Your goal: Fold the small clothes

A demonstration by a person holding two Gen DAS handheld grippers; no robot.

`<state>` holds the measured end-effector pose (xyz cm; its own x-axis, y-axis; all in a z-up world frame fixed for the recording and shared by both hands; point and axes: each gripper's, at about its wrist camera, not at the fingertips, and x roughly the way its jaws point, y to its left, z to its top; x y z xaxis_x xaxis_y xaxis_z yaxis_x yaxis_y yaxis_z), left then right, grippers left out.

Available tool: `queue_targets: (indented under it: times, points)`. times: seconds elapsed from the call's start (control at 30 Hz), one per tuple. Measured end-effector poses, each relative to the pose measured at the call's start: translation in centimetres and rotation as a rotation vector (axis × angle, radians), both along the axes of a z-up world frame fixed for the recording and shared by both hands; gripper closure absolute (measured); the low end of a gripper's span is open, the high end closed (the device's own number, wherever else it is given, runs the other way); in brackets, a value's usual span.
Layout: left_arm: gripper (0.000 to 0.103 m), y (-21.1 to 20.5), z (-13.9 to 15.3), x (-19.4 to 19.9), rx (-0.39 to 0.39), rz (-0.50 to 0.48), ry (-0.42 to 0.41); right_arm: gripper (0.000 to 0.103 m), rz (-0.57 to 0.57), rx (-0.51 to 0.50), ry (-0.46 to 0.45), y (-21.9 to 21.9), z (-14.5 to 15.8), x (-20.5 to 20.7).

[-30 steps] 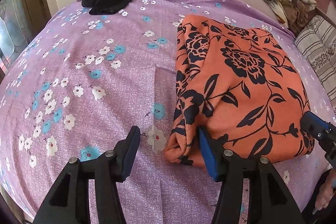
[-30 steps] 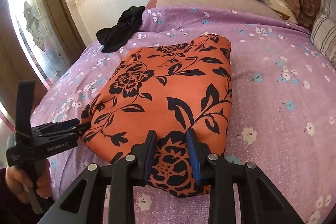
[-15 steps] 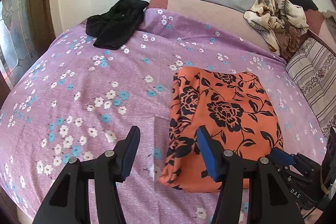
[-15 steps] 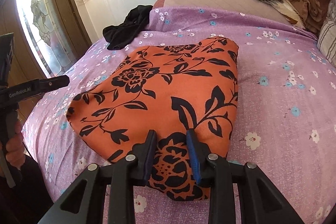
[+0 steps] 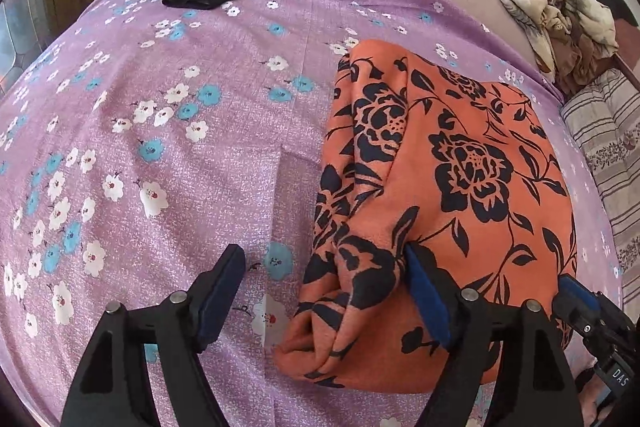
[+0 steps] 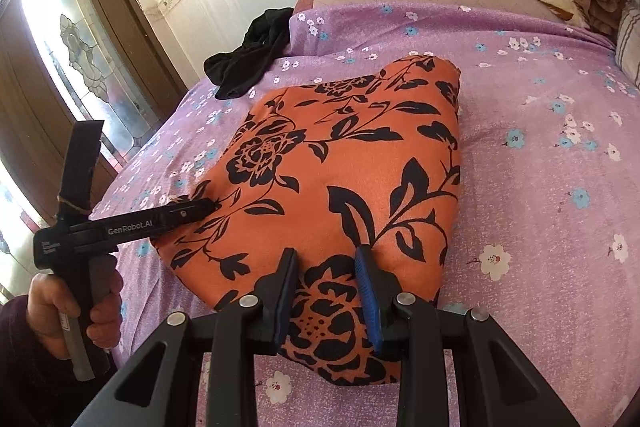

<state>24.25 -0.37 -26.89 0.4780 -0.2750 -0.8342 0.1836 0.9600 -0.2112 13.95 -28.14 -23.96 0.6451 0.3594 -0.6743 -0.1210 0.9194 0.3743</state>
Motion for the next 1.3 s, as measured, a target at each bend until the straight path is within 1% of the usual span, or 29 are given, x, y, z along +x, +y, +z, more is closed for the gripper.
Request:
queue_targets:
  times: [0.07,0.1,0.17,0.3,0.37,0.47,0.53,0.63,0.77,0.97,1.07,1.17,1.3]
  points:
    - [0.014,0.4,-0.5,0.2,-0.022,0.005,0.003,0.07,0.024,0.039,0.03,-0.6,0.0,0.1]
    - [0.013,0.5,-0.6,0.1,-0.031,0.004,-0.007,0.07,0.029,0.064,0.04,-1.1,-0.1,0.1]
    - [0.012,0.3,-0.6,-0.2,-0.018,-0.004,-0.034,0.07,0.03,0.106,0.055,-1.6,-0.4,0.3]
    - [0.012,-0.1,-0.1,-0.7,0.021,0.007,-0.055,0.07,0.036,0.097,0.053,-1.3,-0.5,0.6]
    - [0.012,-0.8,0.6,-1.5,0.078,0.022,-0.078,0.07,0.035,0.08,0.041,-1.0,-0.4,0.5]
    - [0.011,-2.5,1.7,-3.0,0.193,0.021,-0.124,0.07,0.024,0.054,0.026,-0.8,-0.2,0.0]
    - [0.011,-2.8,2.5,-4.2,0.23,0.006,-0.14,0.07,0.009,0.038,0.013,-0.7,0.1,-0.5]
    - [0.011,-2.3,3.9,-6.0,0.234,-0.003,-0.162,0.07,0.004,0.009,-0.01,-0.2,0.8,-1.5]
    - [0.011,-1.5,6.0,-7.4,0.231,0.025,-0.202,0.07,0.001,-0.008,-0.037,0.4,1.9,-2.6]
    - [0.011,-0.1,8.8,-8.9,0.213,0.071,-0.256,0.07,-0.021,-0.056,-0.12,1.4,4.0,-5.6]
    - [0.011,0.8,9.5,-9.4,0.193,0.094,-0.264,0.07,-0.039,-0.054,-0.146,1.3,5.1,-7.0]
    - [0.011,1.4,10.0,-9.9,0.177,0.11,-0.266,0.07,-0.054,-0.081,-0.175,1.5,6.1,-8.4]
    - [0.011,1.8,10.4,-10.9,0.179,0.119,-0.285,0.069,-0.071,-0.079,-0.201,1.6,7.2,-9.9]
